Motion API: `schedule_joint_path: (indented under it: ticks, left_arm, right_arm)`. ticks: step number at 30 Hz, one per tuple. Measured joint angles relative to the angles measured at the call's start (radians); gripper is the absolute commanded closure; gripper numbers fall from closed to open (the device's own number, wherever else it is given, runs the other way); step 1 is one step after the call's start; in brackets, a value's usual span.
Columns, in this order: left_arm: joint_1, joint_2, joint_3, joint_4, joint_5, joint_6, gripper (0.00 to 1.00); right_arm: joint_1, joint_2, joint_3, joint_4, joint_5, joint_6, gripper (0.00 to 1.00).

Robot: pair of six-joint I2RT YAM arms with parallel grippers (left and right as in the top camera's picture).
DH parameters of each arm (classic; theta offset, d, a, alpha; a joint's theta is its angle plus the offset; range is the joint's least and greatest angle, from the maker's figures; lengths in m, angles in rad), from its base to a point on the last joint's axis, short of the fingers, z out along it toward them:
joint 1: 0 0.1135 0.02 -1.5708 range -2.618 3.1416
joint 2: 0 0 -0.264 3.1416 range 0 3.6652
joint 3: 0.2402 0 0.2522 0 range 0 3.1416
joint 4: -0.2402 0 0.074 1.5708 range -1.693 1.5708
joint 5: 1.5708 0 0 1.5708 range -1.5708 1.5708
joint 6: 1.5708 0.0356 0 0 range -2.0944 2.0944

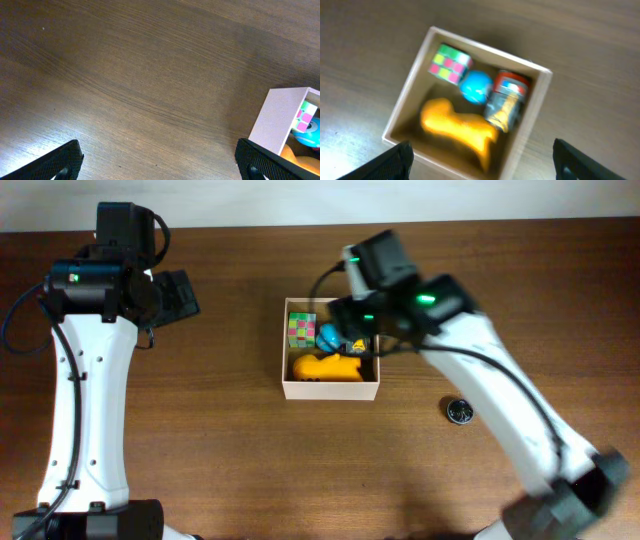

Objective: Pack container
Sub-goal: 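Carry the blue ball left with the right gripper and drop it into the box, then move the right gripper to the black fidget spinner and grasp it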

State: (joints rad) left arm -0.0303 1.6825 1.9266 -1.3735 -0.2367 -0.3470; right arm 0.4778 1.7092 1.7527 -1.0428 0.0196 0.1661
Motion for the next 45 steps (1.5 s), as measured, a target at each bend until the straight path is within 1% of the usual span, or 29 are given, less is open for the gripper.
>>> schedule_joint_path:
  ticks: [3, 6, 8, 10, 13, 14, 17, 19, 24, 28, 30, 36, 39, 42, 45]
  left_arm:
    - [0.000, 0.000, 0.000, 0.000, 0.000, 0.000, 0.01]
    - [0.000, 0.000, 0.000, 0.000, 0.000, 0.000, 0.01]
    - [0.000, 0.000, 0.000, 0.000, 0.000, 0.000, 0.01]
    - [0.000, 0.000, 0.000, 0.000, 0.000, 0.000, 0.01]
    - [0.000, 0.000, 0.000, 0.000, 0.000, 0.000, 0.01]
    - [0.000, 0.000, 0.000, 0.000, 0.000, 0.000, 0.01]
    - [0.000, 0.000, 0.000, 0.000, 0.000, 0.000, 0.01]
    - [0.000, 0.000, 0.000, 0.000, 0.000, 0.000, 0.01]
    - [0.000, 0.000, 0.000, 0.000, 0.000, 0.000, 0.01]
    - [0.000, 0.000, 0.000, 0.000, 0.000, 0.000, 0.01]
    - [0.000, 0.000, 0.000, 0.000, 0.000, 0.000, 0.01]
    - [0.000, 0.000, 0.000, 0.000, 0.000, 0.000, 0.01]
    - [0.000, 0.000, 0.000, 0.000, 0.000, 0.000, 0.01]
    - [0.000, 0.000, 0.000, 0.000, 0.000, 0.000, 0.01]
    - [0.000, 0.000, 0.000, 0.000, 0.000, 0.000, 0.01]
  right_arm:
    - [-0.069, -0.084, 0.011, -0.138, 0.047, 0.038, 0.16]
    - [-0.166, -0.104, 0.013, -0.269, 0.082, 0.082, 0.16]
    - [-0.236, -0.098, -0.002, -0.307, 0.089, 0.105, 0.17]
    - [-0.302, -0.096, -0.044, -0.307, 0.089, 0.122, 0.16]
    - [-0.382, -0.094, -0.159, -0.262, 0.080, 0.134, 0.17]
    - [-0.412, -0.093, -0.229, -0.222, 0.069, 0.137, 0.16]
    - [-0.459, -0.087, -0.377, -0.145, 0.041, 0.143, 0.18]
    - [-0.487, -0.083, -0.496, -0.061, 0.007, 0.145, 0.20]
    - [-0.517, -0.077, -0.675, 0.079, -0.033, 0.148, 0.20]
    - [-0.519, -0.077, -0.748, 0.185, -0.048, 0.148, 0.20]
    - [-0.519, -0.077, -0.779, 0.247, -0.050, 0.148, 0.23]
    - [-0.519, -0.077, -0.870, 0.384, -0.056, 0.148, 0.26]
    - [-0.519, -0.077, -0.909, 0.423, -0.056, 0.148, 0.30]
    - [-0.519, -0.079, -0.921, 0.440, -0.055, 0.148, 0.40]
    - [-0.519, -0.079, -0.923, 0.443, -0.055, 0.149, 0.45]
